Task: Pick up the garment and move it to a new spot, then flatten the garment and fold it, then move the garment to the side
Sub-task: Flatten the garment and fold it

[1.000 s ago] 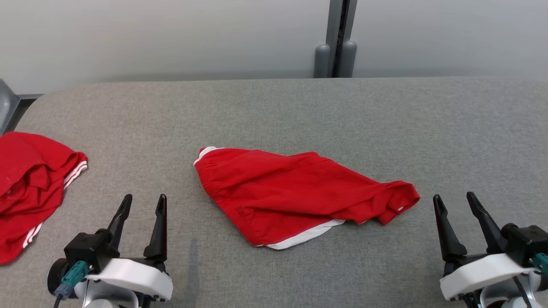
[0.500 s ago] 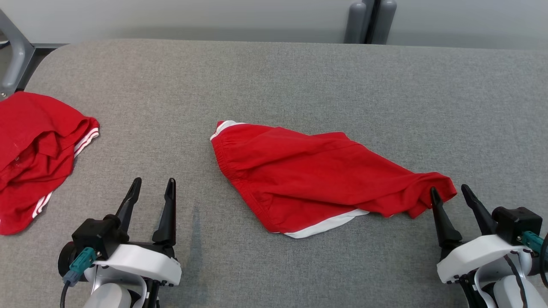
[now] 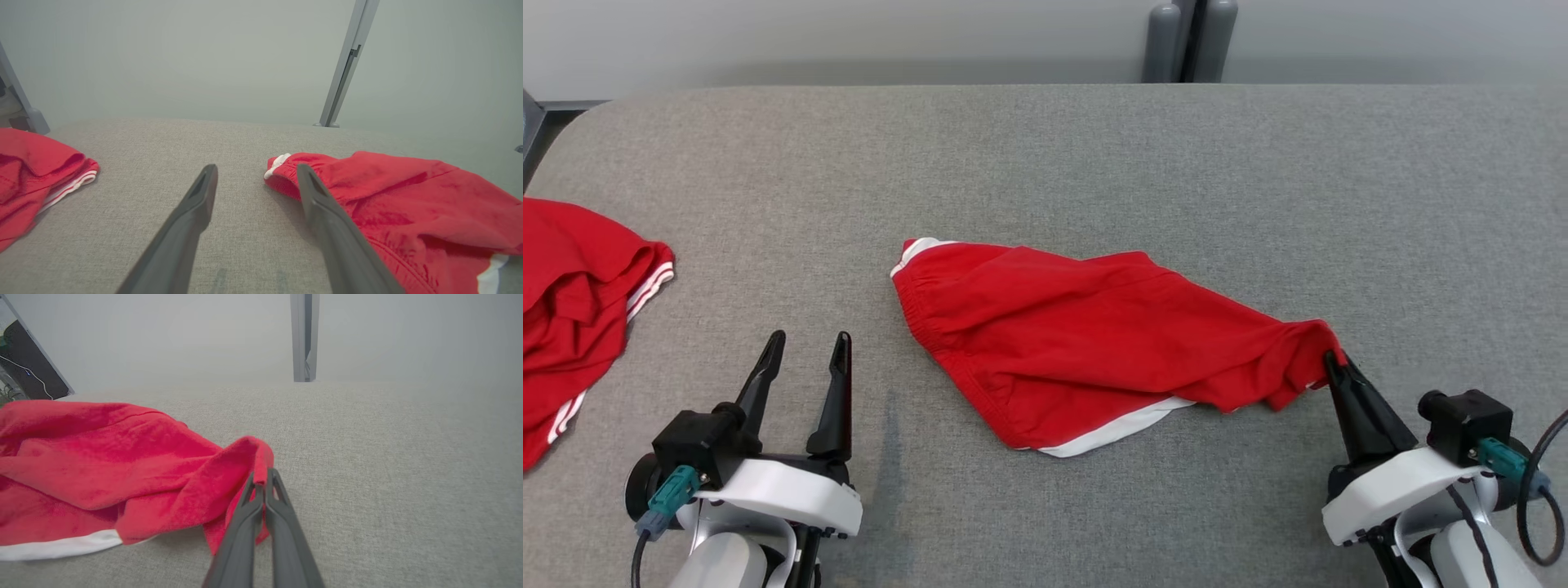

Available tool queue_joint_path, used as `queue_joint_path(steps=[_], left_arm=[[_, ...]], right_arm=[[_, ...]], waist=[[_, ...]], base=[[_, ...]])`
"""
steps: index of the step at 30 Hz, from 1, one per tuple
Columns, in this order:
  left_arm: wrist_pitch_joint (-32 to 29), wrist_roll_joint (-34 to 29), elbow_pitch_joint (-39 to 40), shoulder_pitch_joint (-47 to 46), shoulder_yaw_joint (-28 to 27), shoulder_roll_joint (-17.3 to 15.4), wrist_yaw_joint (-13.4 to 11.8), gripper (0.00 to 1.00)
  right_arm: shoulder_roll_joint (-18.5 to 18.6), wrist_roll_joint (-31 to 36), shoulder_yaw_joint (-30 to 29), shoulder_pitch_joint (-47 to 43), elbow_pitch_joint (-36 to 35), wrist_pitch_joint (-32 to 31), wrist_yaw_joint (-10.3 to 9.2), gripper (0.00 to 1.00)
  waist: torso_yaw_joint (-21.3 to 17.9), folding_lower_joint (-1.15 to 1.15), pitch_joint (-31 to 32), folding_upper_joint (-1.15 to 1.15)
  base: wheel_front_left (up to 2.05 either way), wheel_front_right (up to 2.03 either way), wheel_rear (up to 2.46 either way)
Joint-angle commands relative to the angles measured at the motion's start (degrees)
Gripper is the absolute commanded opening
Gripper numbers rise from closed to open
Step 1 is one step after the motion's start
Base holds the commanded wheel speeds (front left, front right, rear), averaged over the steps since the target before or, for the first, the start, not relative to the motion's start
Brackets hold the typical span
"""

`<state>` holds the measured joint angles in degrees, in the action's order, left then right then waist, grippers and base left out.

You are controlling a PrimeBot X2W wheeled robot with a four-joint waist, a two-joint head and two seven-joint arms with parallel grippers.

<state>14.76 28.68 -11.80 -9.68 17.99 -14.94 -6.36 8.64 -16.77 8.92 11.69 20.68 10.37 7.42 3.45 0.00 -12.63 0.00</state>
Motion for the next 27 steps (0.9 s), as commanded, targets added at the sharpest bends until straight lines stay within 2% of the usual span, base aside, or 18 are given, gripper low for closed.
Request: queue_joint_path(steps=[1, 10, 16, 20, 27], left_arm=[[0.4, -0.3, -0.1, -0.6, -0.2, -0.2, 0.2, 1.0], [0.1, -0.3, 0.8, -0.7, -0.2, -0.8, -0.3, 1.0], [-0.2, -0.2, 1.1, -1.2, -0.1, -1.2, -0.4, 1.0], [-0.3, -0.4, 1.5, -2.0, 0.2, -1.4, -0.4, 1.0], [-0.2, -0.4, 1.6, -3.3, 0.7, -1.1, 0.1, 1.0]], right_arm=[[0.3, -0.1, 0.7, -0.6, -1.1, -0.1, 0.13, 0.0], [-0.1, -0.4, 8.6, -5.5, -10.1, -5.0, 0.13, 0.0], [-0.7, -1.7, 12.4, -5.2, -16.1, -5.9, 0.13, 0.0], [-0.7, -2.4, 12.2, -1.9, -18.6, -5.2, 0.13, 0.0], [-0.5, -3.3, 8.8, 5.0, -15.6, -3.9, 0.13, 0.0]], waist=[[-0.5, 0.0, 0.2, 0.0], [-2.4, 0.0, 0.1, 0.0], [-2.9, 0.0, -0.3, 0.0], [-2.4, 0.0, -1.1, 0.0], [-0.3, 0.0, -3.3, 0.0]], base=[[0.0, 0.0, 0.0], [0.0, 0.0, 0.0], [0.0, 0.0, 0.0], [0.0, 0.0, 0.0], [0.0, 0.0, 0.0]])
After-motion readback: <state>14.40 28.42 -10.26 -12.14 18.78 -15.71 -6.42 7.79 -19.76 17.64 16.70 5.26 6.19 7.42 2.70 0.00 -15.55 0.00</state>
